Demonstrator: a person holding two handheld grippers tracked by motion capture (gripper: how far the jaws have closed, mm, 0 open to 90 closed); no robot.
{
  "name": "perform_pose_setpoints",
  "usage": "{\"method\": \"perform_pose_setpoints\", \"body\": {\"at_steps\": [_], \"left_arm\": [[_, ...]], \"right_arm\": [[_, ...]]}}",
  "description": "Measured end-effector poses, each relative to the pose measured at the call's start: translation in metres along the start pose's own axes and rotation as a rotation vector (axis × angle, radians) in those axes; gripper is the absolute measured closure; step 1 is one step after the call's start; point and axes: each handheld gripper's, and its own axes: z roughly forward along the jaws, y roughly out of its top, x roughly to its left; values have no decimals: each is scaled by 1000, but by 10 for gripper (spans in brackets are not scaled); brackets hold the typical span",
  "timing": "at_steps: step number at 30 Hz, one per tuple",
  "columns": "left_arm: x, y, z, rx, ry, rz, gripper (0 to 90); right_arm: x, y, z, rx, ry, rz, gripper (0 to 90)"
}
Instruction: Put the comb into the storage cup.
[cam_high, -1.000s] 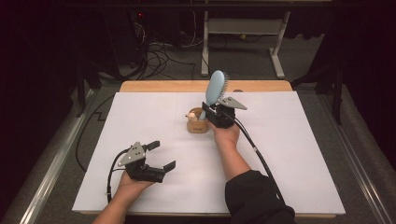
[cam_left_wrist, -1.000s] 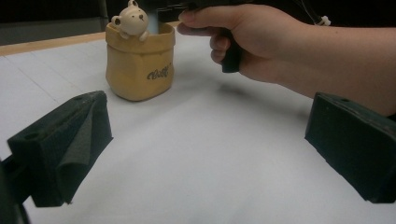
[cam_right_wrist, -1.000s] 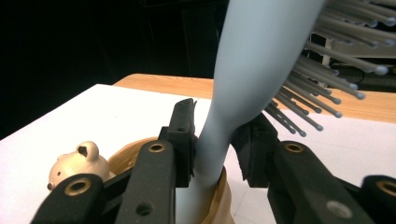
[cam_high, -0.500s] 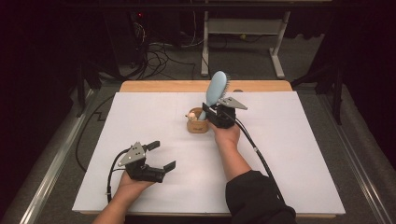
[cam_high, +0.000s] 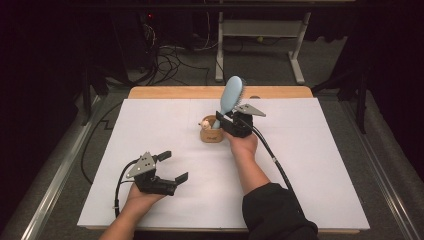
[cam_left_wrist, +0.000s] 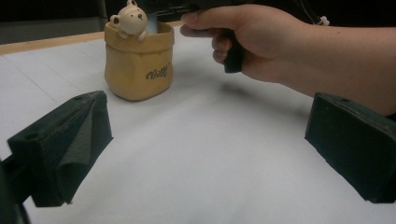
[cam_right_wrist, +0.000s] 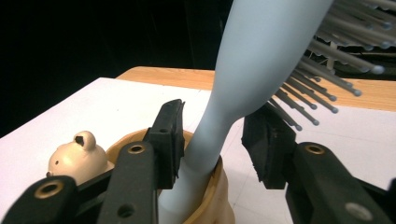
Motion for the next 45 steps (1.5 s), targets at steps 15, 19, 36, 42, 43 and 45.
{"method": "perform_pose_setpoints", "body": {"at_steps": [15,19,36,42,43,45], "left_arm": [[0,0,0,-1,0,0,18],[0,0,0,0,-1,1,18],[1,0,1,-3,5,-1,18],[2,1,0,-7,13,-2,18],[2,1,1,-4,17,-1,18],[3,1,1,-1,23,-1,18]], "right_arm": [[-1,-1,1,11,21,18,435],[-2,-1,1,14,13,16,402],[-3,2,-9,47,44,-15,167],[-6,-1,-15,62,33,-34,59],[-6,-1,-17,62,34,-35,34],[-6,-2,-19,67,30,-38,4]]}}
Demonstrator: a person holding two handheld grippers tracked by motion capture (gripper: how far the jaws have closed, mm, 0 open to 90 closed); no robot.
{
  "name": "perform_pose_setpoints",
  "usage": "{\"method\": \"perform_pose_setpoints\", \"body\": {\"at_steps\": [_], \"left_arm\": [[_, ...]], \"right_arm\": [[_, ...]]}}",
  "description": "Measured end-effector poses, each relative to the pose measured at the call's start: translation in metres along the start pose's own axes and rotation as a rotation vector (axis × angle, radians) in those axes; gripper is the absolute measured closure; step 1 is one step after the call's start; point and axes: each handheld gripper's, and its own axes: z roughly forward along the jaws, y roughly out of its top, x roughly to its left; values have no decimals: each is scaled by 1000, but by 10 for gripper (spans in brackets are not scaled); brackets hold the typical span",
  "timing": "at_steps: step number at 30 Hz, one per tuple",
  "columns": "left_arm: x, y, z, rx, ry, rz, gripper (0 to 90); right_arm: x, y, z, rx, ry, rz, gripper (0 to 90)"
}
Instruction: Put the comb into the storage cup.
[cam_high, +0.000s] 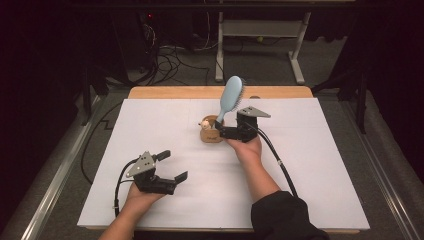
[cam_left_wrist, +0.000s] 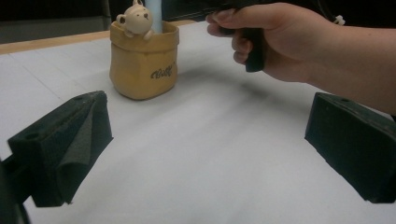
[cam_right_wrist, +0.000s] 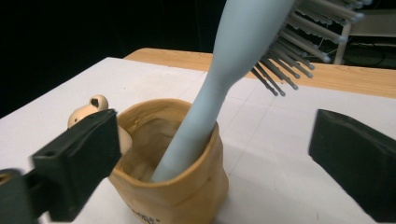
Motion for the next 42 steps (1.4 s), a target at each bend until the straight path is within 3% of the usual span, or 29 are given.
{"method": "perform_pose_setpoints", "body": {"at_steps": [14,26,35,42], "left_arm": [[6,5,-4,-20,30,5,12],[15,16,-14,-54,63,-4,12],[23,27,-26,-87,87,-20,12],[23,26,-28,-79,79,-19,11]], "right_arm": [[3,-20,-37,21,-28,-73,4],[-6,-41,-96,1,-36,-100,4],[-13,-65,-139,-20,-48,-154,4],[-22,-82,-177,-69,-67,-133,3]]}}
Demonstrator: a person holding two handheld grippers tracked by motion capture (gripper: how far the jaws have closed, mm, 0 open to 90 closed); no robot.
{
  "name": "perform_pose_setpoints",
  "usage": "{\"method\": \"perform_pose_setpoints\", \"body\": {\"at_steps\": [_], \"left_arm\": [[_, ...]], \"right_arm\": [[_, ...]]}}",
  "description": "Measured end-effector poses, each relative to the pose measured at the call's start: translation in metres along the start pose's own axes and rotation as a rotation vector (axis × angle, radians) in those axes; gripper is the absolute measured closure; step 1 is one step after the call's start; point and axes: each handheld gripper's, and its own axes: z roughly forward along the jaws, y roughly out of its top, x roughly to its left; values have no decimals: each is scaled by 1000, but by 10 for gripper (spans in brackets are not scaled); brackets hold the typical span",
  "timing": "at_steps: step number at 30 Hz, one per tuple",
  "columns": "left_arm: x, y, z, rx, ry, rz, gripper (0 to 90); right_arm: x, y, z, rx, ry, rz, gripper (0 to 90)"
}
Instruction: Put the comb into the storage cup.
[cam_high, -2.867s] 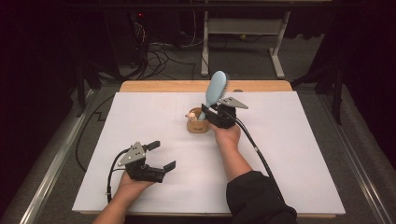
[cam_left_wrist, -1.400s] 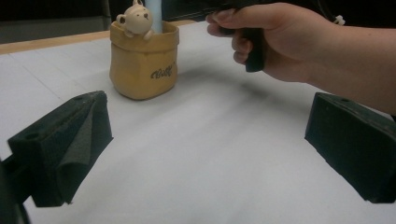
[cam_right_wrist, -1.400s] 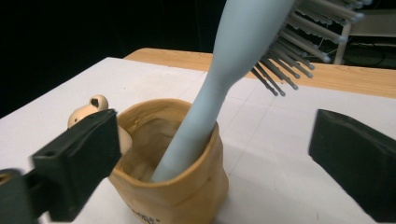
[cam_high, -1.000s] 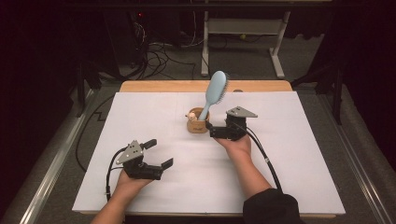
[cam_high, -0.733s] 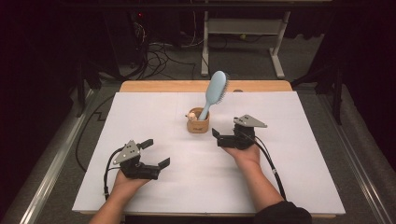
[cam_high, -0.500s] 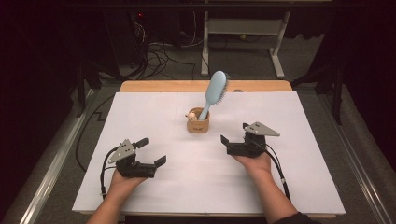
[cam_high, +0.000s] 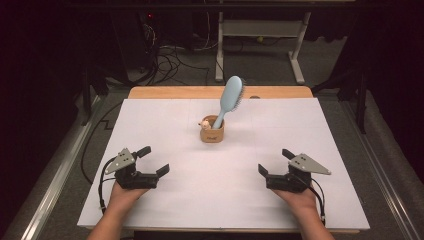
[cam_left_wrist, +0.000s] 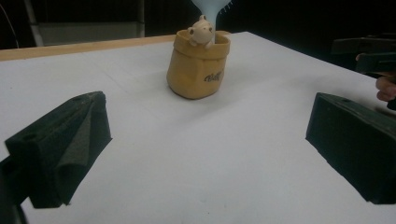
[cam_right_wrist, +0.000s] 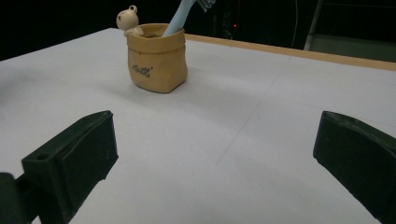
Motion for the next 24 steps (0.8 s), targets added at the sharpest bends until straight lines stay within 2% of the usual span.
{"method": "perform_pose_setpoints", "body": {"at_steps": [7,9,11,14,21,24], "left_arm": [[-3,-4,-5,18,11,27,9],[-4,-5,-8,14,10,21,9],[-4,-8,-10,23,8,35,8],[-4,-8,-9,17,12,25,7],[-6,-9,-10,15,4,25,6],[-6,-8,-12,10,1,24,6]], "right_arm": [[-10,-12,-39,-54,-32,-2,3],[-10,-16,-49,-59,-48,-24,3],[-9,-19,-56,-68,-50,-35,3],[-12,-19,-58,-85,-47,-16,3],[-12,-20,-55,-76,-50,-15,3],[-11,-19,-55,-91,-53,-15,3]]}}
